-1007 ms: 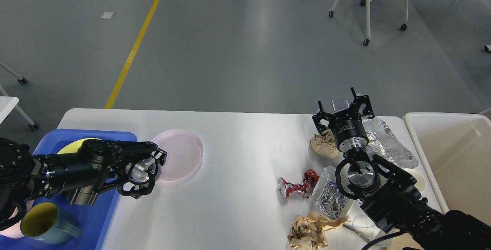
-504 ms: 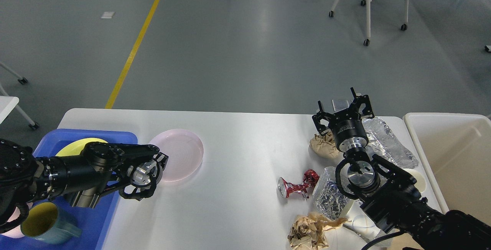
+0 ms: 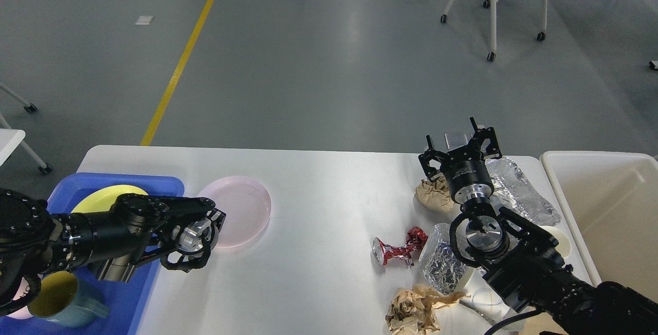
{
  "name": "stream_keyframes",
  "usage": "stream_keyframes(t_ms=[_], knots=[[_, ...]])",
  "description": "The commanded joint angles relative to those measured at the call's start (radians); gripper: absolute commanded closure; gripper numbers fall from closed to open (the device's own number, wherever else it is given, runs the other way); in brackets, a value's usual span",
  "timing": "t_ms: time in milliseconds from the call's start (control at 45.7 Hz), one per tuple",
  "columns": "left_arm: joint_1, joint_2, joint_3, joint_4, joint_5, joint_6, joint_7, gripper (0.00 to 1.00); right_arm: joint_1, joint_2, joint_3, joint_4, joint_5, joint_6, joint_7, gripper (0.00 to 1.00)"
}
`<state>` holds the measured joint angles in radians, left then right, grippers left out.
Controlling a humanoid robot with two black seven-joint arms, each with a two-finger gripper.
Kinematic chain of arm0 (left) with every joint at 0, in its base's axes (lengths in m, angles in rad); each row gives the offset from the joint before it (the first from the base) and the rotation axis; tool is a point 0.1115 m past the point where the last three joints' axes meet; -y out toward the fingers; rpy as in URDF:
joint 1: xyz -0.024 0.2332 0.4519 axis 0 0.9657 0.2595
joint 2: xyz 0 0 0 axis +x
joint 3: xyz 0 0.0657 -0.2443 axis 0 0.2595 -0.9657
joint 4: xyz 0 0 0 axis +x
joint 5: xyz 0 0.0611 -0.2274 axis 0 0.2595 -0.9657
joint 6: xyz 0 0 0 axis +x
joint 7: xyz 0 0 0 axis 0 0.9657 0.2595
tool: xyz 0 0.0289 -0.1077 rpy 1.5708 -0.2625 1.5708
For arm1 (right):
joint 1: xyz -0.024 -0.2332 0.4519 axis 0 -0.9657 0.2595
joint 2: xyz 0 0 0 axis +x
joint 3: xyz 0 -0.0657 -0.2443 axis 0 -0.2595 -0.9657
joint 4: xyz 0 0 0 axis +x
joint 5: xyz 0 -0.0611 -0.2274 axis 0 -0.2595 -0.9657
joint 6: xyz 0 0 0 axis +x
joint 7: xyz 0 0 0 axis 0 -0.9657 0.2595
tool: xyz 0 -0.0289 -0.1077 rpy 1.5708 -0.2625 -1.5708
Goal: Tidy desktop
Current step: 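Reach the left gripper to the pink plate edge and grasp it, then lift the pink plate and carry it over the blue tray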
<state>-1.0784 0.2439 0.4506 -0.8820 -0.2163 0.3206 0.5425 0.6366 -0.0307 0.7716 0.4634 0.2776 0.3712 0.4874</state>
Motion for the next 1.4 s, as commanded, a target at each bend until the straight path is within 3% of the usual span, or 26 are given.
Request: stream_keyframes(t_ms=[0,438,591,679,766,1007,1314,1379], knots=[[0.0,0.001,0.002,0.0,0.002,-0.003,0.004,0.99,0.0,0.0,0.0,0.0,0.0,0.0,-0.001,0.0],[-0.018,0.014,0.002,-0.017,0.008,-0.014,0.03,1.0,0.0,0.0,0.0,0.0,0.0,0.0,-0.001,0.0],[-0.046,0.046,0.003,-0.023,0.009,-0.02,0.109,1.0,0.0,0.0,0.0,0.0,0.0,0.0,0.0,0.0],[-0.075,0.074,0.007,-0.047,0.011,-0.077,0.165,1.0,0.0,0.0,0.0,0.0,0.0,0.0,-0.001,0.0],[-0.123,0.124,0.02,-0.084,0.014,-0.187,0.198,1.0,0.0,0.0,0.0,0.0,0.0,0.0,-0.001,0.0],[-0.256,0.271,0.028,-0.11,0.04,-0.59,0.215,1.0,0.0,0.0,0.0,0.0,0.0,0.0,0.0,0.0],[-0.465,0.463,0.033,-0.112,0.195,-1.273,0.281,1.0,0.0,0.0,0.0,0.0,0.0,0.0,0.0,0.0],[-0.512,0.509,0.034,-0.11,0.216,-1.281,0.281,1.0,0.0,0.0,0.0,0.0,0.0,0.0,-0.001,0.0]])
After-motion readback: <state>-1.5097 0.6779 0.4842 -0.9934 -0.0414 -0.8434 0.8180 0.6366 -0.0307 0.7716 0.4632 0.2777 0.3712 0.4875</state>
